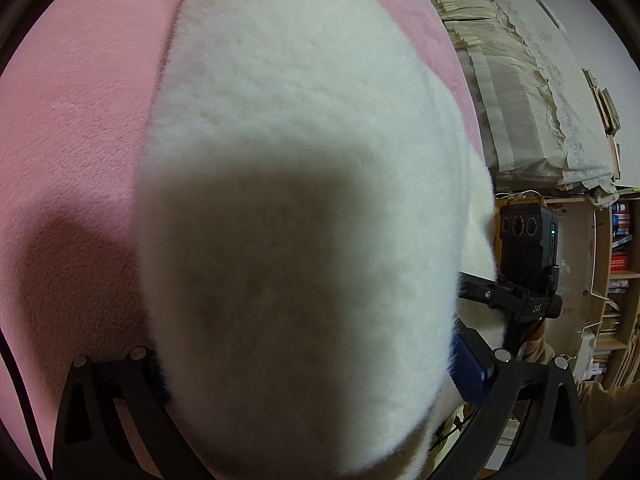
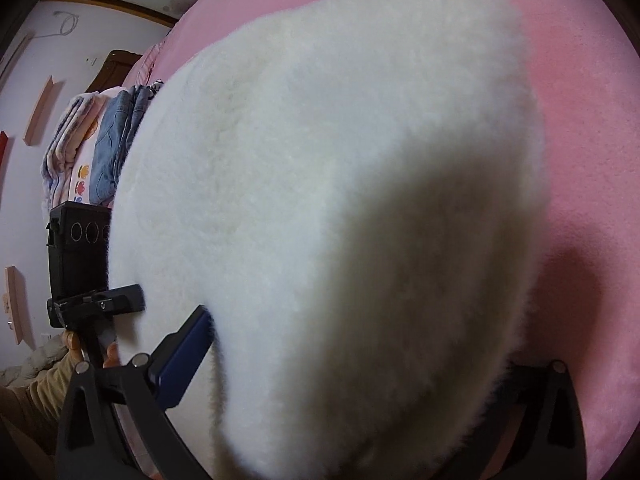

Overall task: Fold large clothes
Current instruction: 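Carry the lifted cardigan with both tools over the jeans stack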

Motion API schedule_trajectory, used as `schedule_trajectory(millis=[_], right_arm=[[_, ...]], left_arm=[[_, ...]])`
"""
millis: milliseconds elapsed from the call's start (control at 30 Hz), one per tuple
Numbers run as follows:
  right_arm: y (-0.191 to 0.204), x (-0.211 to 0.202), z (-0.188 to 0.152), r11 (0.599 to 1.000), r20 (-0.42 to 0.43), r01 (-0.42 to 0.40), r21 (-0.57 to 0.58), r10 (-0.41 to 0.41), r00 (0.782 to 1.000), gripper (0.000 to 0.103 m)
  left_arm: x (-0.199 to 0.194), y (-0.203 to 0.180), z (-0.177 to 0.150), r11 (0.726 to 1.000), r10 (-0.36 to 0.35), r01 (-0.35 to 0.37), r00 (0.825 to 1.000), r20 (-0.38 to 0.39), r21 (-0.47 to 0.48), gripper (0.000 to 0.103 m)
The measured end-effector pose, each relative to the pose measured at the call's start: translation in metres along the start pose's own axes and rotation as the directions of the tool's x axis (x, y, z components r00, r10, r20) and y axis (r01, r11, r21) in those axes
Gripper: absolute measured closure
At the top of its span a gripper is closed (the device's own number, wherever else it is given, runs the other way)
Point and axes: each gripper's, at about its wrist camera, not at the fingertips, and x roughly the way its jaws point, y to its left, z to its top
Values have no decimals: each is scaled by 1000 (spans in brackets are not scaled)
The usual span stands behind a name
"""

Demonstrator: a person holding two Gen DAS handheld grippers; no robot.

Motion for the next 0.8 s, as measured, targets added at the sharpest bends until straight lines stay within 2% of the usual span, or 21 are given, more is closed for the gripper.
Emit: schedule_trajectory(millis=[100,133,167,200,267,333,367,467,567,667,800], right_arm=[[5,0,1,1000,12,12,-7,-12,1000,0],[5,-2,2,1000,20,16,-13,-15,1000,5],[9,-5,1,1000,31,16,-19,-15,999,14],[13,-5,0,1000,41,23,-21,-22,999,18],[24,-11,-1,998,67,47,-40,-45,997,39],[31,-20,-3,996,80,67,-54,-63,995,53],[39,-24,-4,994,87,90,-63,-84,993,57],[56,-37,-6,990,109,128,-65,-121,987,61],[71,-53,-11,991,124,130,-41,-124,985,63],[86,-75,-22,992,136,121,-33,-116,984,63],[119,-108,-40,991,158,111,-75,-98,983,63]], left_arm=[[0,-3,0,999,37,-37,999,7,-5,0],[0,-6,0,998,60,-59,998,11,-3,1],[-1,-10,0,996,88,-88,996,19,3,3],[-3,-12,1,994,107,-107,994,25,2,6],[-6,-21,0,989,145,-146,988,46,6,14],[-11,-31,-1,985,170,-171,984,59,11,23],[-15,-37,-1,982,186,-187,980,66,13,28],[-29,-56,-4,972,232,-235,969,86,27,34],[-50,-82,-8,963,264,-268,959,107,24,35],[-73,-101,-17,965,261,-262,960,100,-3,36],[-117,-130,-41,964,266,-267,954,137,-12,36]])
